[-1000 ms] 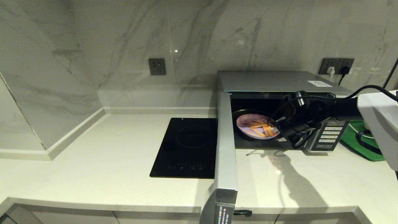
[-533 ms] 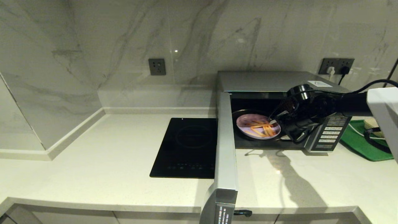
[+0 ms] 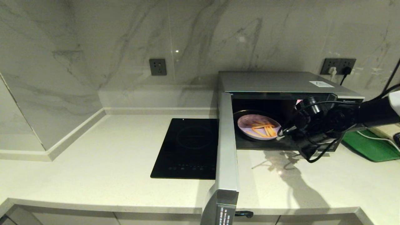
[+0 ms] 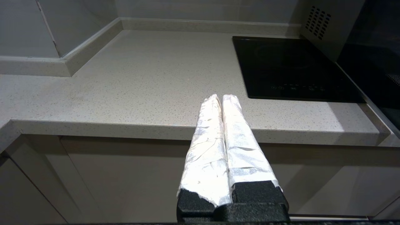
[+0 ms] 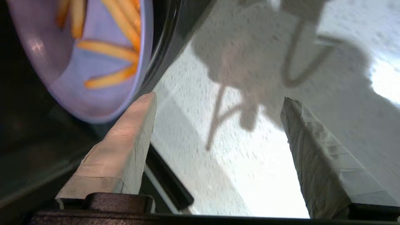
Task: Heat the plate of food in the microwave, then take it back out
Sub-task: Close the microwave oven
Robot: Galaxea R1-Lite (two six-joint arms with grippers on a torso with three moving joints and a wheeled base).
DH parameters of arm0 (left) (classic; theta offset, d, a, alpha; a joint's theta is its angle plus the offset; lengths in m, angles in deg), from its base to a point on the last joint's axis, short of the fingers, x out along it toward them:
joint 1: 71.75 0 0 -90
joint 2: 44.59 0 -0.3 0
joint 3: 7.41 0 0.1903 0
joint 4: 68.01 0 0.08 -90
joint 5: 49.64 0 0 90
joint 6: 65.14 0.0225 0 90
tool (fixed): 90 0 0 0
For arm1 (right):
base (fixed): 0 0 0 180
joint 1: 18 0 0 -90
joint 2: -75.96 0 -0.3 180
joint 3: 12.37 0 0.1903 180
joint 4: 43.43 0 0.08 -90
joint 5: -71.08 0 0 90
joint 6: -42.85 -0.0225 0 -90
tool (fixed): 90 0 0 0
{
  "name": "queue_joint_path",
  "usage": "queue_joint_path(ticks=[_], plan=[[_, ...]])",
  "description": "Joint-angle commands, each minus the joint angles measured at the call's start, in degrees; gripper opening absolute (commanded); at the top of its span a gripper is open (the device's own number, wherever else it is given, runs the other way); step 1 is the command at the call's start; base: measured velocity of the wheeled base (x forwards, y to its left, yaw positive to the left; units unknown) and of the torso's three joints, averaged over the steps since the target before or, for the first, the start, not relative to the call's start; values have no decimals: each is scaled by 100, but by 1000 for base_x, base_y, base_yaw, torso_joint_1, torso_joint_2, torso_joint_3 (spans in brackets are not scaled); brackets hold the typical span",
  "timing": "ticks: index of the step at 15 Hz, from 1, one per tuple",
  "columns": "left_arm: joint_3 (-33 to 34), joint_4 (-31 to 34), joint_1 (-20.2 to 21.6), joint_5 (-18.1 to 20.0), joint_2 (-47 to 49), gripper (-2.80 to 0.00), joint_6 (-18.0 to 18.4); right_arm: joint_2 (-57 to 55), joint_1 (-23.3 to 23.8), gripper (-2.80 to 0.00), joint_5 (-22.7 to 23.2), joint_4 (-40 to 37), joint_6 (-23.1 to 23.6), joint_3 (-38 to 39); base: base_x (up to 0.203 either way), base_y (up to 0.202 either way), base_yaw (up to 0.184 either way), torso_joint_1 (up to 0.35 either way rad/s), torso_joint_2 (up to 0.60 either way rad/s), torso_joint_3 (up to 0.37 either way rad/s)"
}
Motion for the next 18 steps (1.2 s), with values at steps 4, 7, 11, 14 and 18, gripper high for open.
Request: queue_joint_path(ticks=[4, 7, 11, 14, 18], plan=[[1, -2, 4, -3, -1, -280, -1, 2380, -17, -280, 101, 471, 456, 1684, 0, 0, 0, 0, 0, 0], [1, -2, -2, -3, -3, -280, -1, 3643, -250, -280, 498, -299, 1260, 1975, 0, 0, 0, 0, 0, 0], [1, -2, -4, -3, -9, -280, -1, 4535, -1423, -280, 728, -2159, 1889, 851, 0, 0, 0, 0, 0, 0], [1, -2, 4, -3, -2, -280, -1, 4315, -2579, -280, 145, -3791, 2164, -1087, 0, 0, 0, 0, 0, 0], [1, -2, 2, -3, -6, -280, -1, 3338, -4107, -280, -1019, -5391, 2578, -2455, 0, 0, 0, 0, 0, 0]])
